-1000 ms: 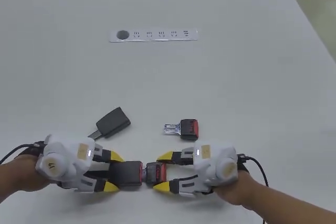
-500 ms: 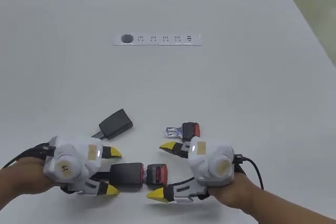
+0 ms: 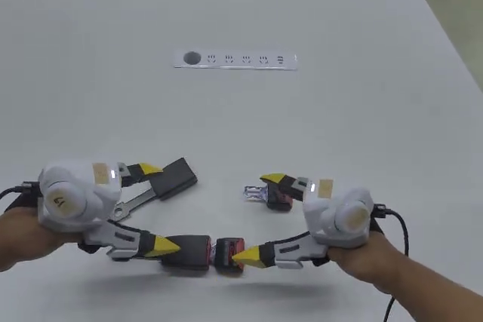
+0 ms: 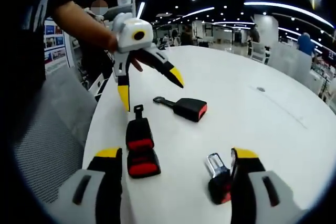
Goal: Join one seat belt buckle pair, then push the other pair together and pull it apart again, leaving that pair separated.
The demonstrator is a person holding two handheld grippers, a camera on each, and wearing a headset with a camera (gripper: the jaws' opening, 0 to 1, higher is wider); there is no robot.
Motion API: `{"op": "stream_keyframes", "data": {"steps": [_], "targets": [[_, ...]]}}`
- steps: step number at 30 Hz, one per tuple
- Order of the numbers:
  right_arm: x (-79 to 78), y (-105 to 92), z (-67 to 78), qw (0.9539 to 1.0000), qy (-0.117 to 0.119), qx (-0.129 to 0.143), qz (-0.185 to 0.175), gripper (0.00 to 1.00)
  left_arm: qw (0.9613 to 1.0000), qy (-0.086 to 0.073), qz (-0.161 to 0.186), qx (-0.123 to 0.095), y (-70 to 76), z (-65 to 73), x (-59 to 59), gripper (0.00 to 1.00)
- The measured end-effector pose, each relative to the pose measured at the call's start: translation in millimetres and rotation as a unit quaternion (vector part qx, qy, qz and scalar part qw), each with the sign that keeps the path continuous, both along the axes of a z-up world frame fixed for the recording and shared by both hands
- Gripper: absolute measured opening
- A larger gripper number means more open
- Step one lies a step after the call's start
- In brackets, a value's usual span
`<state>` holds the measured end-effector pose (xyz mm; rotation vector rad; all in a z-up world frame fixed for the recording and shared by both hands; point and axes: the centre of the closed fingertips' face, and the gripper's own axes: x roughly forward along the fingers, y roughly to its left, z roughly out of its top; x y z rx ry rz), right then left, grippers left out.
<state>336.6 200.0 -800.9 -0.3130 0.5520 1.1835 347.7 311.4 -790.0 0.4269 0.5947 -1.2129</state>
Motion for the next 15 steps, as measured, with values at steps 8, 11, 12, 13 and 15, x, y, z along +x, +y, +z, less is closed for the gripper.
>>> {"op": "stream_keyframes", "data": {"steps": [8, 11, 12, 13, 15], "targets": [[26.2, -31.5, -8.7, 0.9993, 0.005, -0.038, -0.005, 0.87, 0.9994, -0.015, -0.020, 0.024, 23.5, 4.9, 8.0, 0.72], [29.1, -37.7, -12.1, 0.9990, 0.007, -0.043, -0.001, 0.87, 0.9983, -0.016, -0.016, 0.053, 56.0, 3.3, 11.1, 0.71], [29.2, -39.3, -13.5, 0.9990, 0.009, -0.045, -0.001, 0.87, 0.9978, -0.016, -0.011, 0.063, 65.1, 1.6, 12.3, 0.70], [29.2, -41.6, -16.1, 0.9988, 0.011, -0.048, 0.000, 0.86, 0.9973, -0.015, -0.006, 0.072, 71.7, -0.3, 13.1, 0.70], [28.3, -45.0, -22.0, 0.9983, 0.015, -0.056, 0.004, 0.86, 0.9975, -0.007, 0.000, 0.070, 74.0, -2.1, 12.5, 0.69]]}}
